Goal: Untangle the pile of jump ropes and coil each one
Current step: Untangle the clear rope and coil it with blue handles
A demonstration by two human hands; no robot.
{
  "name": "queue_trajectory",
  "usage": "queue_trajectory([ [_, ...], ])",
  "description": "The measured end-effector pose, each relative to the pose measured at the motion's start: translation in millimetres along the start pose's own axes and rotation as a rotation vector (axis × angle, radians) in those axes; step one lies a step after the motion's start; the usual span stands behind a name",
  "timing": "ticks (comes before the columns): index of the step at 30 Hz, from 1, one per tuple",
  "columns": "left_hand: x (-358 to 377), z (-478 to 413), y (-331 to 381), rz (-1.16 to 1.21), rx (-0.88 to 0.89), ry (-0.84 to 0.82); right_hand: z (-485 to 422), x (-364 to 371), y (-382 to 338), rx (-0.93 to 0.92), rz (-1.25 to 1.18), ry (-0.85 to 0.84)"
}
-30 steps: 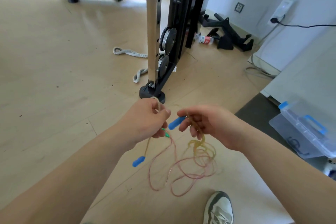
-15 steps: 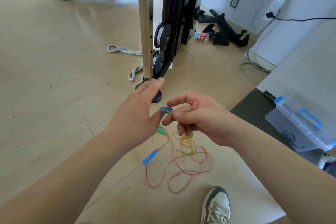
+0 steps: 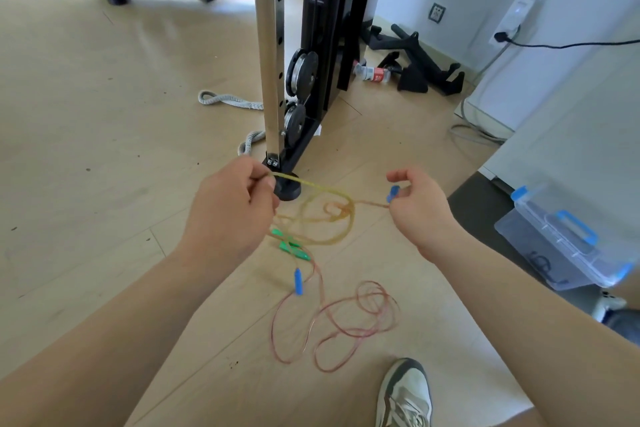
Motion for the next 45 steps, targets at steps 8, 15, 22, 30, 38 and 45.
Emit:
queue_trajectory([
  [8, 5, 12, 23, 0.227, -0.154, -0.408, 6, 12, 7, -0.126, 0.374, -0.186],
  [15, 5, 12, 29, 0.308, -0.143, -0.381, 51, 27, -34, -0.227, -0.033, -0.756],
  [22, -29, -23, 19, 0.526, -0.221, 0.076, 34, 36, 6, -0.274, 0.500, -0.657],
  [30, -17, 0, -8, -0.494, -0.007, -0.522, 35, 25, -19, -0.311, 0.235, -0.491],
  [38, 11, 18, 8, -0.158, 0.381, -0.446, 55, 18, -52, -0.508, 0.073, -0.530],
  [45, -6, -7, 9, 0.005, 0.252, -0.154, 34, 9, -36, -0.239, -0.093, -0.532],
])
Point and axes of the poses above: each hand's wrist, its own z-axis away from the middle knuckle, its own x-axis out of the palm, y = z × x, the point moved 2 cm from there along -z, towards the middle knuckle, and after that the axes turned 14 degrees about y, right-handed, at the moved point
